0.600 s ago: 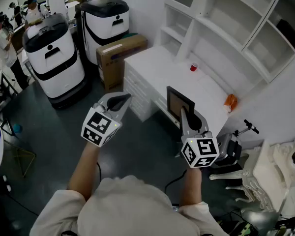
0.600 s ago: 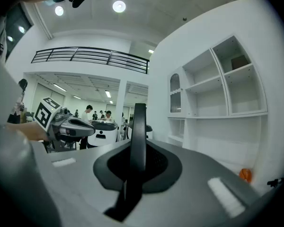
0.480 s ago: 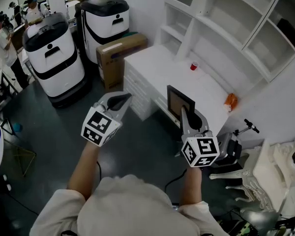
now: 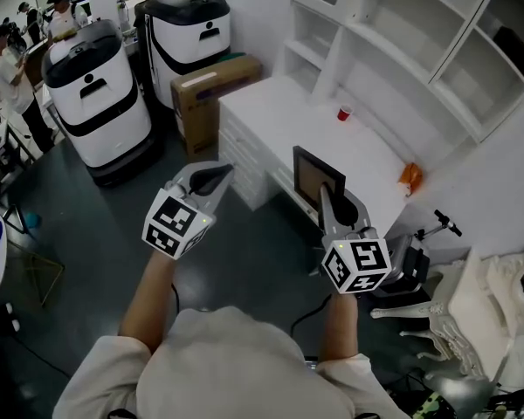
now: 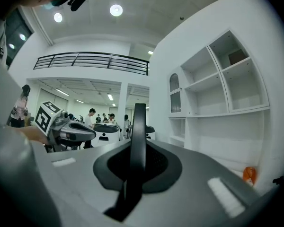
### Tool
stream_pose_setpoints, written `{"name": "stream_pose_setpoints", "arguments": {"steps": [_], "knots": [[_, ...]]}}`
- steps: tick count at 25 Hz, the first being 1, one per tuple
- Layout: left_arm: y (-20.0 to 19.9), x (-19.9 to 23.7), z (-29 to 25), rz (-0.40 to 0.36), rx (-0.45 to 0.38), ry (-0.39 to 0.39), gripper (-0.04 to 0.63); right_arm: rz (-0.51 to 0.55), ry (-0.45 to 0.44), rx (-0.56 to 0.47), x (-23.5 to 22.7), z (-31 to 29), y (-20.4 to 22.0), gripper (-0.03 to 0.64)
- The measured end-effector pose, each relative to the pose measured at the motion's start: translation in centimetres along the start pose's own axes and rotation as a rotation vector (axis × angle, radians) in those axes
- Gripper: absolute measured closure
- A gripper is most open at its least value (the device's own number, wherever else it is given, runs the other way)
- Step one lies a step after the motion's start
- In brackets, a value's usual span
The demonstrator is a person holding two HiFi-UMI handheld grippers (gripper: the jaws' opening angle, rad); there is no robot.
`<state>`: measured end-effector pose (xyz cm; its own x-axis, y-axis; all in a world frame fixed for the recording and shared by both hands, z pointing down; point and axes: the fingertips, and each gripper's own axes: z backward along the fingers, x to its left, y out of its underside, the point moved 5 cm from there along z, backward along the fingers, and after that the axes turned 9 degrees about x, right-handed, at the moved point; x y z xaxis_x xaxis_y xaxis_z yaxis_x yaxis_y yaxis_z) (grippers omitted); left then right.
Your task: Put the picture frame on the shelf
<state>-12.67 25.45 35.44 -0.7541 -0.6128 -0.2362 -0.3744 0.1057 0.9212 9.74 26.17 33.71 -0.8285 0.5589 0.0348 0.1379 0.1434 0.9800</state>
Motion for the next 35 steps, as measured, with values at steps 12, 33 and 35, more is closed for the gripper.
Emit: {"name": "stream_pose_setpoints", "arguments": {"steps": [12,33,35], "knots": [[0.3,-4.3,-1.9,0.023,0.044,-0.03,0.597,-0.032,-0.026,-0.002,-4.1,2.0,1.9,0.6],[-0.5,3.7,-15.2,0.024,0.017,0.051,0.597,-0.038,0.076,0.02,-12.3,-7.9,1.3,0.6],[-0.7,5.8,-17.0,0.025,0.014,0.055,0.597,-0.035,0.079,0.022,-13.0,-10.1,0.8,0.6]]}}
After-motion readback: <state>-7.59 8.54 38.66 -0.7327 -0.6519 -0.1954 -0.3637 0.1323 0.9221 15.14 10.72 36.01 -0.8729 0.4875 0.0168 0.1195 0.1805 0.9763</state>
